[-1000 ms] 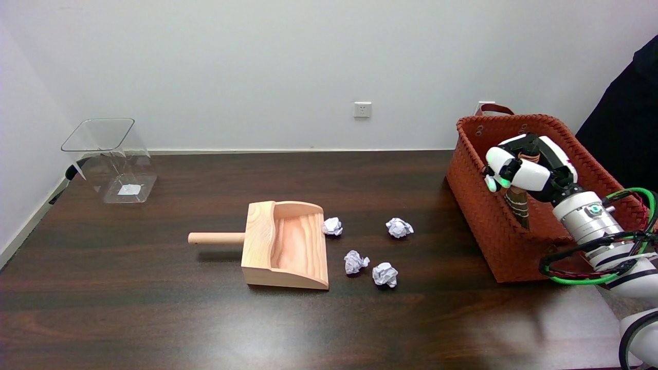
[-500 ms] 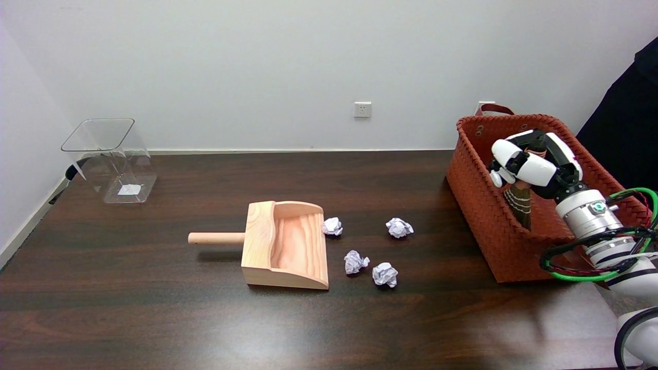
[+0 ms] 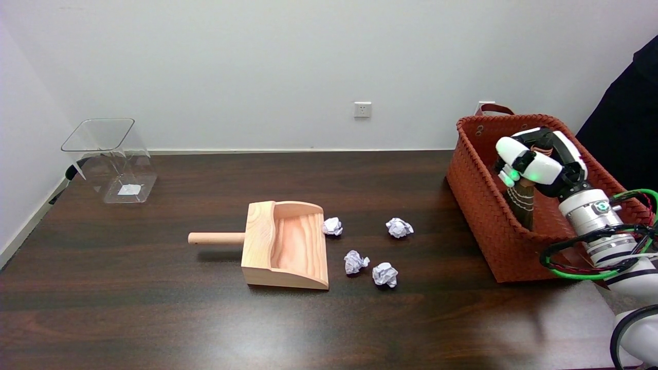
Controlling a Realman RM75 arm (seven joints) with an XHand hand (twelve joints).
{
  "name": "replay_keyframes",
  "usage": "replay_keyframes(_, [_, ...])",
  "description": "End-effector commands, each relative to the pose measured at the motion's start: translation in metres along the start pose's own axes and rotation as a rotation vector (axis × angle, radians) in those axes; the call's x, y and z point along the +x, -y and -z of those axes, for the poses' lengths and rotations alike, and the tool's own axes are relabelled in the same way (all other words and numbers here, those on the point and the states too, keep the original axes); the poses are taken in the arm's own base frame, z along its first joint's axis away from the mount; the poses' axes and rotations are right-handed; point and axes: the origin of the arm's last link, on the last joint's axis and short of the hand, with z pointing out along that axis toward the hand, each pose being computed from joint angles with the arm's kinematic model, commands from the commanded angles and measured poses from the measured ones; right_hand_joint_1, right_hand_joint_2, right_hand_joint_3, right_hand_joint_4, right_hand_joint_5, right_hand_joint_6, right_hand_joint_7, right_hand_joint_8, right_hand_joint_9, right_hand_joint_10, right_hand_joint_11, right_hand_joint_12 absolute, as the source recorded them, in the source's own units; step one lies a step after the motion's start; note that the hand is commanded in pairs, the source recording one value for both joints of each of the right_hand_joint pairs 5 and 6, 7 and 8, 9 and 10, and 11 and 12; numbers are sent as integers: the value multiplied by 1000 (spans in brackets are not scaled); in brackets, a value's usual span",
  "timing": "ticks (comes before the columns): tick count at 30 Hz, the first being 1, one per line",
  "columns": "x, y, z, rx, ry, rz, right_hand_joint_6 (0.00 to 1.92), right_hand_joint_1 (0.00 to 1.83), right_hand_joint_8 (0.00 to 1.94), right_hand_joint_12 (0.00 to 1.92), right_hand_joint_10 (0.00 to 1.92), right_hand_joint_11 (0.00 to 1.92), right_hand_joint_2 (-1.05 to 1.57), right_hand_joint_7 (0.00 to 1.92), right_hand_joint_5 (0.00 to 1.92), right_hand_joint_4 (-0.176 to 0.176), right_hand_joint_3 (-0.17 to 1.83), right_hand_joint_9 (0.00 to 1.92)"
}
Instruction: Pick up the broom in the basket.
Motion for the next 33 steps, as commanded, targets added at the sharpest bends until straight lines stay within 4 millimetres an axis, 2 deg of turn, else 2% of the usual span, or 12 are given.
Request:
replay_keyframes(1, [5,-3,-4,33,-39,-31,1920,1143,1920,1721,1920,1721,23,1920,1920,0,1153,1920])
replay_keyframes(3, [5,-4,-6,33,-38,-34,1920,1181,1920,1730,1920,1730,-113,1920,1920,0,1171,1920])
replay_keyframes(14, [6,-5,-12,46,-47,-26,1920,1252,1920,1821,1920,1821,-113,1920,1920,0,1102,1920])
replay_keyframes(17, [6,-3,-14,54,-46,-25,1920,1348,1920,1803,1920,1803,126,1920,1920,0,986,1920])
replay_keyframes(18, [6,-2,-15,58,-46,-24,1920,1405,1920,1803,1920,1803,309,1920,1920,0,915,1920])
replay_keyframes(19, [6,-1,-15,62,-47,-24,1920,1418,1920,1803,1920,1803,353,1920,1920,0,910,1920])
replay_keyframes(20, [7,-1,-15,64,-48,-24,1920,1477,1920,1807,1920,1807,584,1920,1920,0,918,1920])
replay_keyframes(22, [7,-1,-16,66,-49,-29,1920,1529,1920,1817,1920,1817,827,1920,1920,0,928,1920])
replay_keyframes(25, [7,-2,-16,62,-62,-53,1920,1527,1920,1833,1920,1833,1153,1920,1920,0,699,1920])
replay_keyframes(28, [6,-3,-17,65,-64,-74,1920,1462,1920,1839,1920,1839,1348,1920,1920,0,533,1920])
replay_keyframes(33, [4,2,-21,84,-63,-79,1920,1402,1920,1839,1920,1839,1456,1920,1920,0,440,1920])
